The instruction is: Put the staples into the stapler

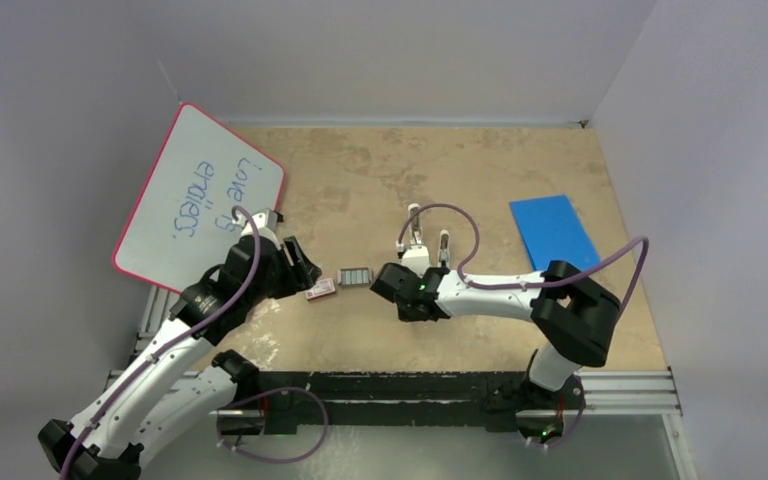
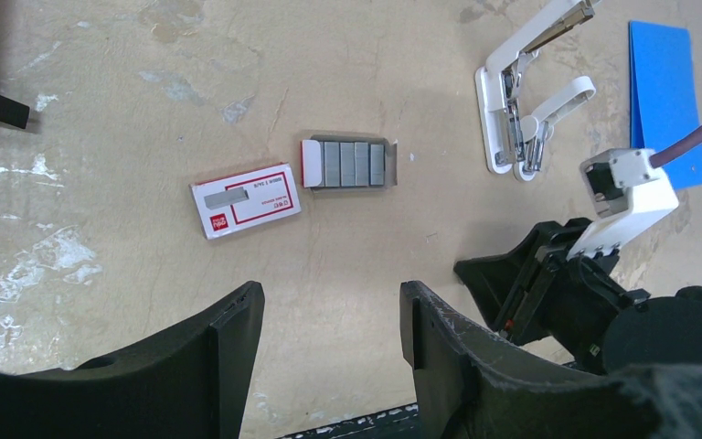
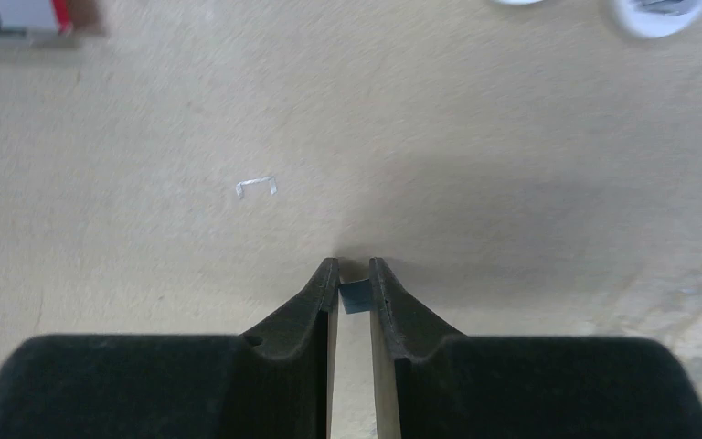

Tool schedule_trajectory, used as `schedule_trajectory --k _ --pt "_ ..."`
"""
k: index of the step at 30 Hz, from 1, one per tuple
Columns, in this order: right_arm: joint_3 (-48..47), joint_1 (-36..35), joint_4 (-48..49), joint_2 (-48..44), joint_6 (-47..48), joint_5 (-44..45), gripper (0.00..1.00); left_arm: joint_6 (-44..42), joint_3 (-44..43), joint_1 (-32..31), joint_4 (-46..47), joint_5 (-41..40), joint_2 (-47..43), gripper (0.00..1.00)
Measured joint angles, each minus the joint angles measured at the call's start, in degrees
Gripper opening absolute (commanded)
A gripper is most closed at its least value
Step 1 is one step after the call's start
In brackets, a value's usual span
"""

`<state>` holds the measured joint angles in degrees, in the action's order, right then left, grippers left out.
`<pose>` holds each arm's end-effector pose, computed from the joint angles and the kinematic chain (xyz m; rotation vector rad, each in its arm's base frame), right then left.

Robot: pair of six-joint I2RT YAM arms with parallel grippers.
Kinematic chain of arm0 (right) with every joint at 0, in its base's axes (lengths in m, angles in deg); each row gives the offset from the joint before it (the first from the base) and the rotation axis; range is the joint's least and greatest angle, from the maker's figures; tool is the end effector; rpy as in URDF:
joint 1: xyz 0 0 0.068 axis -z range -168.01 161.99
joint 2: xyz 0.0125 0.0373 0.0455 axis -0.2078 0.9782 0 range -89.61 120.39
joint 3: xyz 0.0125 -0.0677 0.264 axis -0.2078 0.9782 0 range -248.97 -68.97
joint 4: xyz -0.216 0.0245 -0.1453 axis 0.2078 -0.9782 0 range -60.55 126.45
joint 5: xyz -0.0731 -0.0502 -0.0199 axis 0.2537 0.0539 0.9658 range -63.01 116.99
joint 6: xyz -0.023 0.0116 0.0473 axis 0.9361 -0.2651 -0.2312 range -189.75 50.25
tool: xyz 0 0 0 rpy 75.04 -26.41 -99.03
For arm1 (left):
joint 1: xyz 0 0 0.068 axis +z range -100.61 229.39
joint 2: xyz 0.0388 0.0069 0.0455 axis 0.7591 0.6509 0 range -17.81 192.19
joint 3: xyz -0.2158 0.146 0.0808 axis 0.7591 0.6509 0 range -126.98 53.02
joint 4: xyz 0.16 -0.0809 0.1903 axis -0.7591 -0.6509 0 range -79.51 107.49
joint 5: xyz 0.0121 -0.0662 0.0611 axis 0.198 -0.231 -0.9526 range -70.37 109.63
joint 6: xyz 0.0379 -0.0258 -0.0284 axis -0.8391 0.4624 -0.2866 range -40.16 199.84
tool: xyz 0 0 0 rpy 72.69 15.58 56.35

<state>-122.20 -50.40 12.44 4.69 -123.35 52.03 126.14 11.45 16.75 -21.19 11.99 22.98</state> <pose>0.1563 0.2665 0.1647 -0.0703 2.5438 0.1770 0.1294 -0.0771 0.2822 -0.3470 2.2678 -0.5942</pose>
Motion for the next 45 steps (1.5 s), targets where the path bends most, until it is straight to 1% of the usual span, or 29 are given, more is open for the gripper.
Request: schedule_trajectory --k 4,8,11,17,25,29,35,45 --pt "0.00 2.32 -1.27 -2.16 -1.51 2.71 0.19 0.00 0.02 0.00 0.02 0.39 0.09 0.56" --pt "-0.24 8.11 -0.90 -7.96 -2.01 6.84 0.19 0.00 0.24 0.00 0.26 1.75 1.22 0.56" --pt "-0.90 12.11 0.59 -10.40 -1.86 10.14 0.20 0.00 0.24 0.00 0.72 2.60 2.32 0.56" --pt "-1.44 16.90 5.44 -10.29 -0.63 14.03 0.20 -0.55 1.05 0.00 4.26 5.90 4.79 0.56" --pt "-1.29 19.17 11.50 -6.49 2.29 14.51 0.20 -2.64 4.11 0.00 11.91 14.40 9.62 0.58" --pt "-0.24 19.82 12.98 -4.70 3.28 14.47 0.20 -3.74 4.74 0.00 15.06 16.96 11.17 0.58" --pt "1.29 21.18 14.84 -4.63 4.81 14.27 0.19 -4.11 4.74 0.00 18.47 18.62 13.60 0.58" --pt "3.78 21.59 17.86 -4.63 7.85 12.04 0.19 -4.09 4.74 0.00 19.43 18.99 15.26 0.58"
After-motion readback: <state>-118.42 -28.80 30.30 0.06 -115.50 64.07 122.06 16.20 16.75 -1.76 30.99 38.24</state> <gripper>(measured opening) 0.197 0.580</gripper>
